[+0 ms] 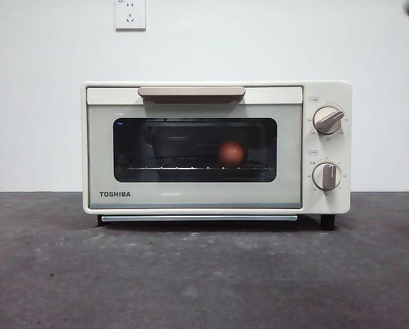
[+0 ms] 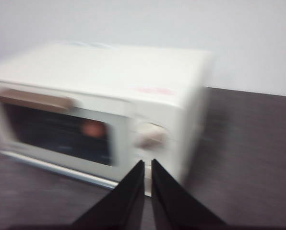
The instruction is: Eggoven
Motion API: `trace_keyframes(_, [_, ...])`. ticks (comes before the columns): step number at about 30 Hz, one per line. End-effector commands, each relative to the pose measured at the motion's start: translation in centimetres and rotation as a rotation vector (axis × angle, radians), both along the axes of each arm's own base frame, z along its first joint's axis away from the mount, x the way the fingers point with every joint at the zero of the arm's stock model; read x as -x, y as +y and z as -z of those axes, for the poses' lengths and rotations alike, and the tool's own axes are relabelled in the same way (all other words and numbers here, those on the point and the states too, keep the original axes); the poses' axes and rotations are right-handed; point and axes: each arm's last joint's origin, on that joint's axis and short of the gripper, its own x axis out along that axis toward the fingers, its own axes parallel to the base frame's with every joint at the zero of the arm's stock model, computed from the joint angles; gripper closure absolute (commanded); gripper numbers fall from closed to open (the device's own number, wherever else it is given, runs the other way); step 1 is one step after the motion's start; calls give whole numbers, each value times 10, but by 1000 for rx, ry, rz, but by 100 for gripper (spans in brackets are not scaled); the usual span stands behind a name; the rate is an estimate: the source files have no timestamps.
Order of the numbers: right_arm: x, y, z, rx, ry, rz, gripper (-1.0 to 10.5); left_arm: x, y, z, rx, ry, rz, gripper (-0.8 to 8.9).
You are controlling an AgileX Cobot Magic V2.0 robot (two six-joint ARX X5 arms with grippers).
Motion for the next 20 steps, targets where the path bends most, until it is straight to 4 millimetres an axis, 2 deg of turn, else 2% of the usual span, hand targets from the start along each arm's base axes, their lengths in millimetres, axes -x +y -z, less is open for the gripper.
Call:
trace_keyframes(1, [3, -12, 10, 56, -62, 81, 941, -1, 0, 10, 4, 31, -6, 806])
trace_keyframes(6, [10, -29, 44, 41, -140, 238, 941, -1, 0, 10, 4, 31, -6, 806])
trace_keyframes(11, [14, -37, 76, 32, -161, 319, 941, -1, 0, 10, 4, 31, -6, 806])
trace_keyframes(17, [15, -38, 97, 23, -147, 329, 941, -1, 0, 10, 4, 31, -6, 806])
trace_keyframes(20, [15, -38, 106, 27, -87, 329, 941, -1, 0, 10, 4, 32, -6, 806])
